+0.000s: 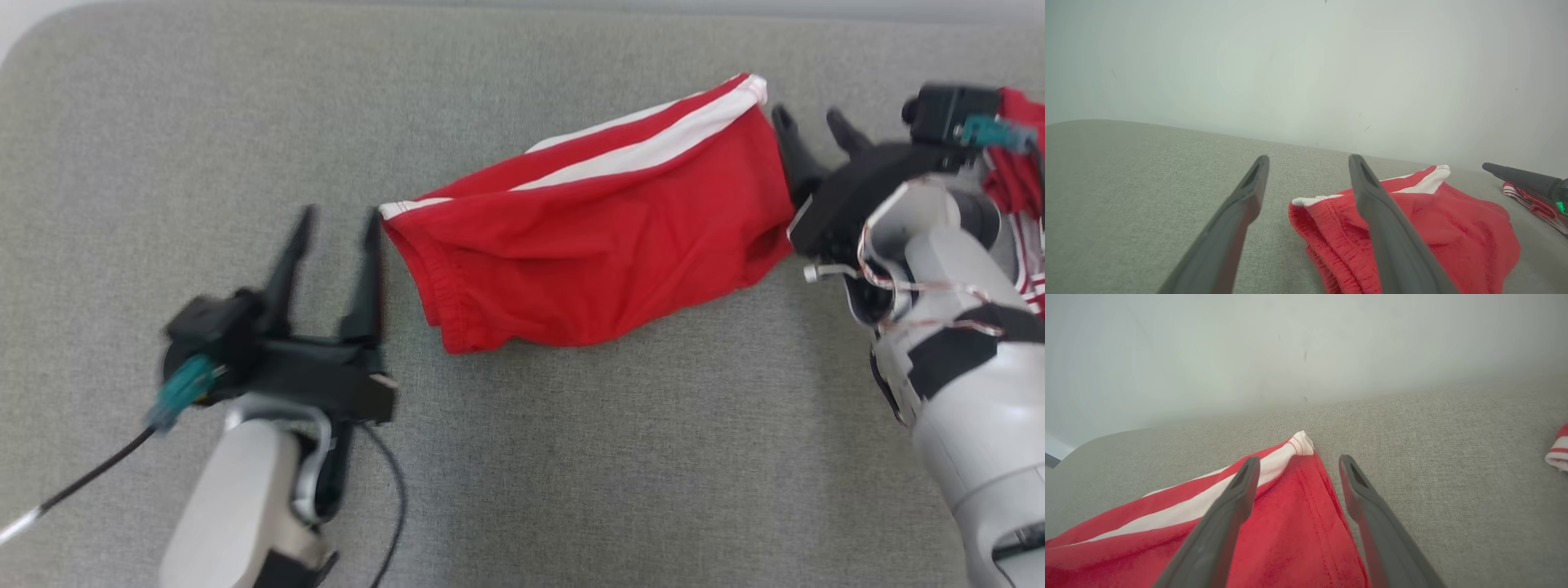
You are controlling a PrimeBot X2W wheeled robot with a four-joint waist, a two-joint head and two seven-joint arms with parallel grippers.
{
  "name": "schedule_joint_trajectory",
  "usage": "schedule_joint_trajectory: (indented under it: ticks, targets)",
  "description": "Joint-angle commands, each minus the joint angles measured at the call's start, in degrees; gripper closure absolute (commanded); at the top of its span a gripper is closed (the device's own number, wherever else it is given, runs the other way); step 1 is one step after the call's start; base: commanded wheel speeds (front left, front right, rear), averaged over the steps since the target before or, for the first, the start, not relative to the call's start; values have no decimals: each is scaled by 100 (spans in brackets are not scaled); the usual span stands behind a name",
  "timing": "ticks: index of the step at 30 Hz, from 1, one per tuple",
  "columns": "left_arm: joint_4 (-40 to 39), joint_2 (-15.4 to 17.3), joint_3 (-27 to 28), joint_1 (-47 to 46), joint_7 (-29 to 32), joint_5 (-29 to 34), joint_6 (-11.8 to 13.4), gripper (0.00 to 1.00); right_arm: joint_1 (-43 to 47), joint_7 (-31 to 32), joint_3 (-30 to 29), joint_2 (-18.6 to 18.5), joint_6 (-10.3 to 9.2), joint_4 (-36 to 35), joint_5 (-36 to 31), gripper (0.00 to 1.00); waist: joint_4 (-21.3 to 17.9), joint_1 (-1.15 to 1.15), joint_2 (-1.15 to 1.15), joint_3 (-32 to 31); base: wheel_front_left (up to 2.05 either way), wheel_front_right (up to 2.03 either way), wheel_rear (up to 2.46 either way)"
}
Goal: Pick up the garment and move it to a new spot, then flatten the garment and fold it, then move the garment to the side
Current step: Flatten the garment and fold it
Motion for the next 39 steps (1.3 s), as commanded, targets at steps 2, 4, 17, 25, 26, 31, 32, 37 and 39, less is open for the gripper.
schedule_joint_trajectory:
  ticks: [2, 4, 17, 25, 26, 31, 32, 37, 39]
  targets:
    - [-340, -19, 336, 367, -18, 245, 57, 0, 203, -63, 115, -126, -15, -7, 124, 0, -27, 0, 0, -140, 0, 0, 0]
    - [-598, -43, 587, 607, -18, 452, 63, 0, 323, -119, 190, -213, -15, 26, 199, 0, -13, 0, 0, -188, 0, 0, 0]
    - [-1139, -127, 1208, 1560, -19, 1166, -6, 0, 568, -396, 337, -361, -15, 616, 412, 0, 254, 0, 0, -164, 0, 0, 0]
    - [-1158, -144, 1257, 1656, -19, 1240, -5, 0, 517, -307, 503, -148, -14, 1032, 475, 100, 330, 0, 0, -208, 0, 0, 0]
    - [-1157, -147, 1255, 1686, -19, 1209, 7, 0, 525, -285, 533, -129, -14, 1038, 499, 100, 318, 0, 0, -233, 0, 0, 0]
    - [-1099, -146, 1223, 1820, -19, 1236, 53, 0, 646, -424, 614, -103, -14, 847, 716, 100, 196, 0, 0, -472, 0, 0, 0]
    - [-1087, -146, 1236, 1849, -19, 1277, 48, 0, 700, -454, 638, -103, -15, 759, 784, 100, 162, 0, 0, -531, 0, 0, 0]
    - [-1141, -146, 1337, 2068, -19, 1364, 24, 0, 1174, -419, 874, -252, -15, 175, 1147, 100, -48, 0, 0, -857, 0, 0, 0]
    - [-1139, -145, 1404, 2153, -19, 1398, 16, 0, 1420, -381, 951, -372, -15, -127, 1341, 100, -131, 0, 0, -967, 0, 0, 0]
